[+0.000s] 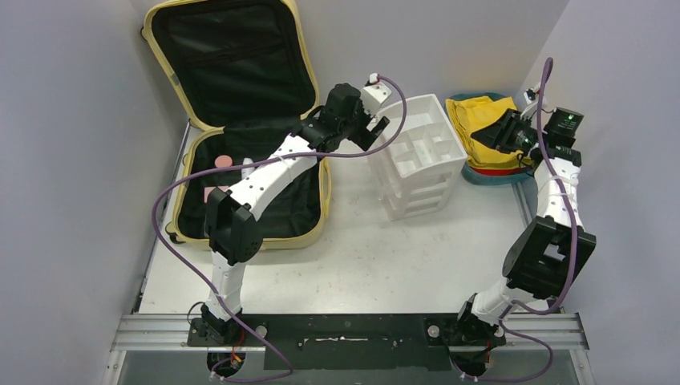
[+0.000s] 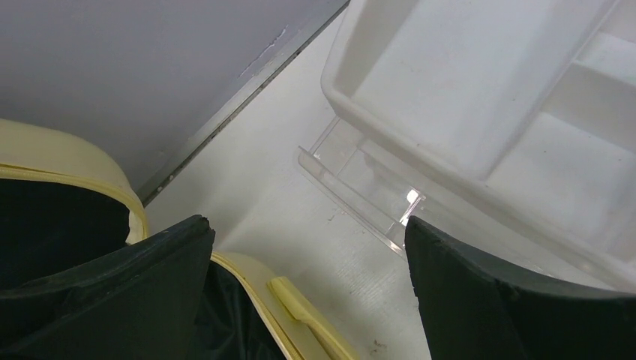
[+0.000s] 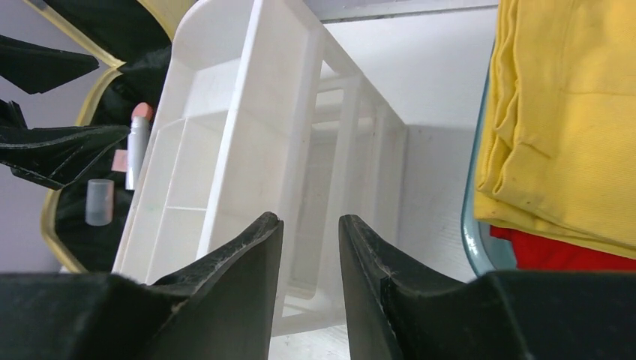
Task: Open, take out, and arrange the luggage
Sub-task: Open the drawer in the storage box, then pick up the personal item from the luggage.
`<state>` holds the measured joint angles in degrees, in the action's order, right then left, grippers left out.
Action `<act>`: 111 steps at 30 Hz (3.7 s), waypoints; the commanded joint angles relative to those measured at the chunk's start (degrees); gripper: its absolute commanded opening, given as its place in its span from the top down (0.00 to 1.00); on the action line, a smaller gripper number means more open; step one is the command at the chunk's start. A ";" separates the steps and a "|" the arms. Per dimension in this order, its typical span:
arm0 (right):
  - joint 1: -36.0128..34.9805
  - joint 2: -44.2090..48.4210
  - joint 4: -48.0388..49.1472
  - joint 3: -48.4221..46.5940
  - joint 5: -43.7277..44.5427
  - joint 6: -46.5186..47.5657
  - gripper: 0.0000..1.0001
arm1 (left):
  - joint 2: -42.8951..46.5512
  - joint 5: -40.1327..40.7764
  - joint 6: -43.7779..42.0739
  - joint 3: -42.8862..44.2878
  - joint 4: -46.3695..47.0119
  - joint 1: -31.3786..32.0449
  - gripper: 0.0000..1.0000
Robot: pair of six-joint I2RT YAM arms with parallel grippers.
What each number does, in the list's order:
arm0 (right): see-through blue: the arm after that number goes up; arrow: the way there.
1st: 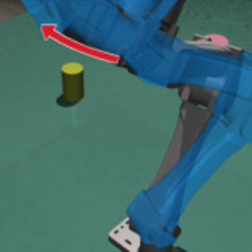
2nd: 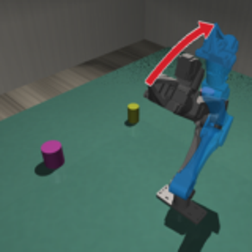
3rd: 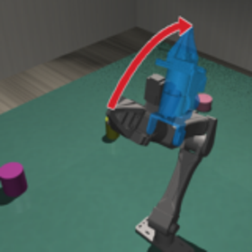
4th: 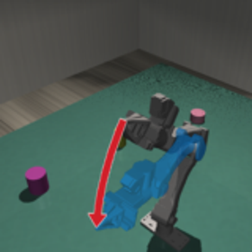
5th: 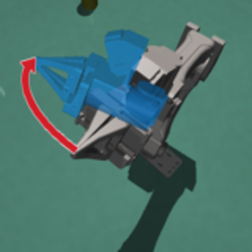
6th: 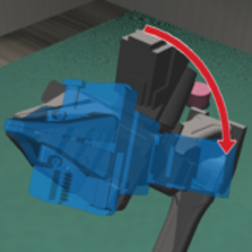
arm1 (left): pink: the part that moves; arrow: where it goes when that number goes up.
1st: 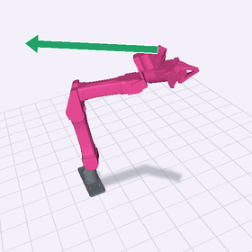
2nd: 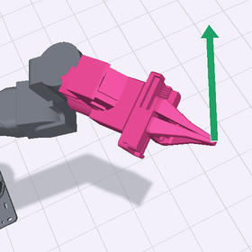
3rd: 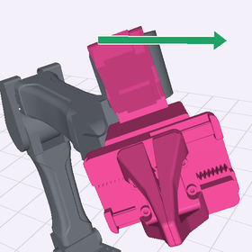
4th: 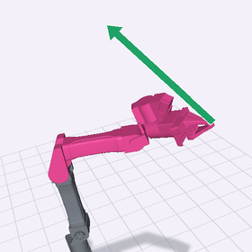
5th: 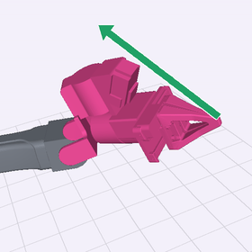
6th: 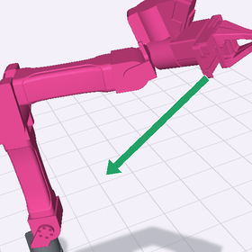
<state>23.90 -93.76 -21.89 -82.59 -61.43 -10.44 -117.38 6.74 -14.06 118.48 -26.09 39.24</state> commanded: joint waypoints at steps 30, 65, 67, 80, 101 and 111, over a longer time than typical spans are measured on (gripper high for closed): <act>-22.88 4.69 -3.14 -5.05 45.80 19.09 0.54 | -4.30 5.23 1.32 1.14 -7.07 0.13 0.03; -22.58 3.67 -4.41 -4.60 48.90 19.60 0.56 | 2.40 6.62 -0.35 -1.36 -11.37 -3.51 0.23; -22.58 3.78 -4.48 -4.60 48.71 19.50 0.55 | 2.79 6.65 -0.27 -1.09 -11.19 -3.70 0.23; -22.02 7.15 -2.94 -3.14 41.51 18.70 0.49 | 7.45 1.85 -0.48 6.71 -10.93 -5.95 0.03; -20.67 19.63 6.73 5.90 46.57 15.59 0.00 | 30.66 -16.77 2.55 -46.67 1.46 -38.10 0.03; -19.83 21.16 11.21 10.38 44.12 16.15 0.00 | 26.70 -19.20 5.06 -52.68 7.07 -38.90 0.03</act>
<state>3.73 -75.24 -15.97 -72.25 -17.34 6.55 -88.90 -9.93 -10.63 67.51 -25.02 0.58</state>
